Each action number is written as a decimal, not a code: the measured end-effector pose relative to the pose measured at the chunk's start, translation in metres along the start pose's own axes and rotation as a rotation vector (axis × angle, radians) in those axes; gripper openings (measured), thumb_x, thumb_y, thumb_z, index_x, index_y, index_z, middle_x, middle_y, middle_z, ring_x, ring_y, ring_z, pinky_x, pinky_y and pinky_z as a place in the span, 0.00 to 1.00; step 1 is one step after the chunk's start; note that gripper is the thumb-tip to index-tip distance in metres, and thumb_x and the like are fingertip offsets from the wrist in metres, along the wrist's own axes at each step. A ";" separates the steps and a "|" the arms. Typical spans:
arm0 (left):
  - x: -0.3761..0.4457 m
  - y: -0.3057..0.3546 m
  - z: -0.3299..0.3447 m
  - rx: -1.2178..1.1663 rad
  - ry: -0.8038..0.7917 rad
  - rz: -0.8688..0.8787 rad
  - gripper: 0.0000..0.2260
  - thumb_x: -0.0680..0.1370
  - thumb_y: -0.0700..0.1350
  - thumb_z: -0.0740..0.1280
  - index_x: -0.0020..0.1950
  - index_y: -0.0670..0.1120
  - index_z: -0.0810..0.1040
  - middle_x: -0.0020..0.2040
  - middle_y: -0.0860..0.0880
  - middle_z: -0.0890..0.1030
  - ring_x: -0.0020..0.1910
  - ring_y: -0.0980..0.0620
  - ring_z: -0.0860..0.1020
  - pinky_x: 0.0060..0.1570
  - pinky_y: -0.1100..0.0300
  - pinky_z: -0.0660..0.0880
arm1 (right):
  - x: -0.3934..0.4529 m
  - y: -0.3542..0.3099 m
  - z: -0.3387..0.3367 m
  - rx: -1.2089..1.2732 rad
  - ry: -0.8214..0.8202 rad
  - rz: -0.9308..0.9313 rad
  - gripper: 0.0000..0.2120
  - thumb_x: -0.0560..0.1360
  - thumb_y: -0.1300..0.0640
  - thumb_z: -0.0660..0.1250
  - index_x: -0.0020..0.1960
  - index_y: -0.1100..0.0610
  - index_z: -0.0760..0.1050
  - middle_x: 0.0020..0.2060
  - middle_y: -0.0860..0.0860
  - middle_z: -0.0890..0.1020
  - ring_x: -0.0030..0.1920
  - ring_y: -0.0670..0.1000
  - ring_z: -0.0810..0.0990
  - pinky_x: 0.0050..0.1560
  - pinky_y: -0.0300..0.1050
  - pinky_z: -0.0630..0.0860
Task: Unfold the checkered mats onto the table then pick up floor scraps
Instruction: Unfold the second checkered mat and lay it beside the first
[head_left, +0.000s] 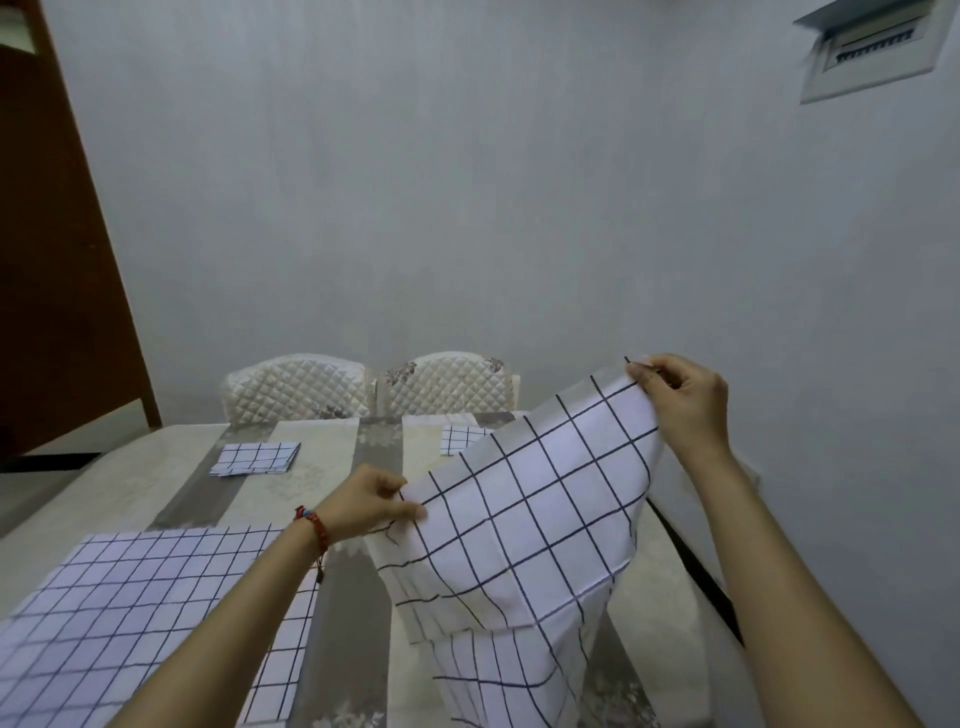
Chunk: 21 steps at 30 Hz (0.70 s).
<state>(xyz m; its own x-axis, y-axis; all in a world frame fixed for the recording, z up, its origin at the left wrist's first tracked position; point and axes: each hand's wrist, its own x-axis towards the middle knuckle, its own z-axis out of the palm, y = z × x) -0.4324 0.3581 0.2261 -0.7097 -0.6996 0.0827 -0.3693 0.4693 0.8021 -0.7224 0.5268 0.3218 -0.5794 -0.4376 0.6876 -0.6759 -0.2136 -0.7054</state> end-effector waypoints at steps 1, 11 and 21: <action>0.000 0.000 -0.003 0.000 0.065 0.004 0.18 0.65 0.47 0.76 0.22 0.49 0.69 0.22 0.52 0.64 0.24 0.55 0.61 0.25 0.67 0.57 | 0.002 0.005 -0.003 -0.025 0.003 0.008 0.01 0.70 0.59 0.71 0.40 0.56 0.81 0.30 0.43 0.78 0.29 0.32 0.74 0.33 0.25 0.67; 0.044 -0.003 -0.037 0.183 0.253 0.050 0.14 0.68 0.49 0.73 0.26 0.49 0.74 0.26 0.52 0.71 0.27 0.56 0.68 0.28 0.68 0.64 | 0.012 0.079 0.019 -0.166 -0.018 0.207 0.07 0.71 0.54 0.70 0.43 0.58 0.82 0.35 0.51 0.81 0.39 0.52 0.78 0.42 0.45 0.73; 0.138 -0.100 -0.015 0.342 0.117 -0.118 0.07 0.72 0.48 0.70 0.37 0.46 0.79 0.35 0.48 0.77 0.38 0.48 0.75 0.39 0.56 0.71 | -0.014 0.196 0.093 -0.404 -0.184 0.457 0.09 0.74 0.54 0.66 0.38 0.58 0.77 0.31 0.53 0.77 0.37 0.56 0.75 0.34 0.44 0.67</action>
<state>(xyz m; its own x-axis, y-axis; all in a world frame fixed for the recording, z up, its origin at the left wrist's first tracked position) -0.4847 0.2062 0.1665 -0.5842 -0.8072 0.0841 -0.6377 0.5207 0.5676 -0.8046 0.4101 0.1583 -0.7867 -0.5570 0.2664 -0.5183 0.3612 -0.7752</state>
